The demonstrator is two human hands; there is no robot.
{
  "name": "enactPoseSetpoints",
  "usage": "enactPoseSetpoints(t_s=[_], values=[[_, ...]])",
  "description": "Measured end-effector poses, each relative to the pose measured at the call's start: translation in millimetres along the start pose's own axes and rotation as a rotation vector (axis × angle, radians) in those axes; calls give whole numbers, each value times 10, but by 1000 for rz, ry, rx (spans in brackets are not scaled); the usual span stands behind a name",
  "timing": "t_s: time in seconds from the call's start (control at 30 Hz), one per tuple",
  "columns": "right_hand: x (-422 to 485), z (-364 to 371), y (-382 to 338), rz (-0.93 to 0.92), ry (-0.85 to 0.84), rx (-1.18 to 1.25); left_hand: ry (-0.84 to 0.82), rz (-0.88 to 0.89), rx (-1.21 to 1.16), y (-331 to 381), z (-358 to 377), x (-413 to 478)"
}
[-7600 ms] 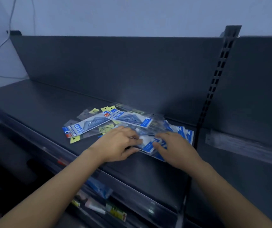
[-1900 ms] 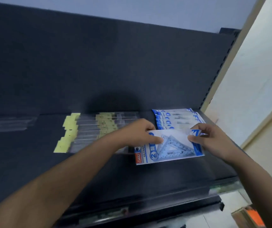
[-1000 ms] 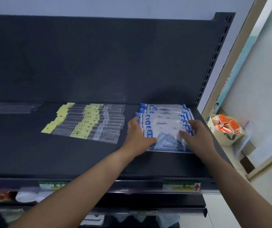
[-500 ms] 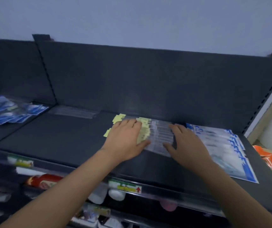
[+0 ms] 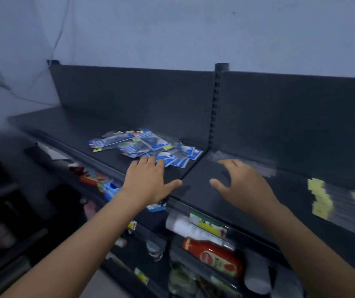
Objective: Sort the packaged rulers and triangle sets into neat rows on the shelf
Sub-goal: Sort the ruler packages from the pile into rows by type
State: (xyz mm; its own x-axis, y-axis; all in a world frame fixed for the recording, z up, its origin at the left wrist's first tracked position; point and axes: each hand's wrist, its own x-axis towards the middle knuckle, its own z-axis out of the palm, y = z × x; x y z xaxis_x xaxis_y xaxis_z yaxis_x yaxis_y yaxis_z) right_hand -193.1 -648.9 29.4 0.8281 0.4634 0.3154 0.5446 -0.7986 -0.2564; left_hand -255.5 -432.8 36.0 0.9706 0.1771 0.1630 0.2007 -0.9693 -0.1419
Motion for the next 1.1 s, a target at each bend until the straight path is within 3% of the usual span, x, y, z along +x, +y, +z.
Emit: enactPoseSetpoints(t_s=[0.2, 0.53, 0.97, 1.1], values=[[698, 460, -597, -22, -57, 45, -70, -62, -10, -880, 301, 283], [1966, 1107, -947, 43, -121, 151, -120, -70, -29, -1670, 585, 1273], [3077, 1751, -1270, 103, -275, -38, -157, 35, -102, -2366, 1089, 2485], [3233, 1916, -1349, 208, -283, -107, -195, 122, -109, -2669, 1252, 2860]])
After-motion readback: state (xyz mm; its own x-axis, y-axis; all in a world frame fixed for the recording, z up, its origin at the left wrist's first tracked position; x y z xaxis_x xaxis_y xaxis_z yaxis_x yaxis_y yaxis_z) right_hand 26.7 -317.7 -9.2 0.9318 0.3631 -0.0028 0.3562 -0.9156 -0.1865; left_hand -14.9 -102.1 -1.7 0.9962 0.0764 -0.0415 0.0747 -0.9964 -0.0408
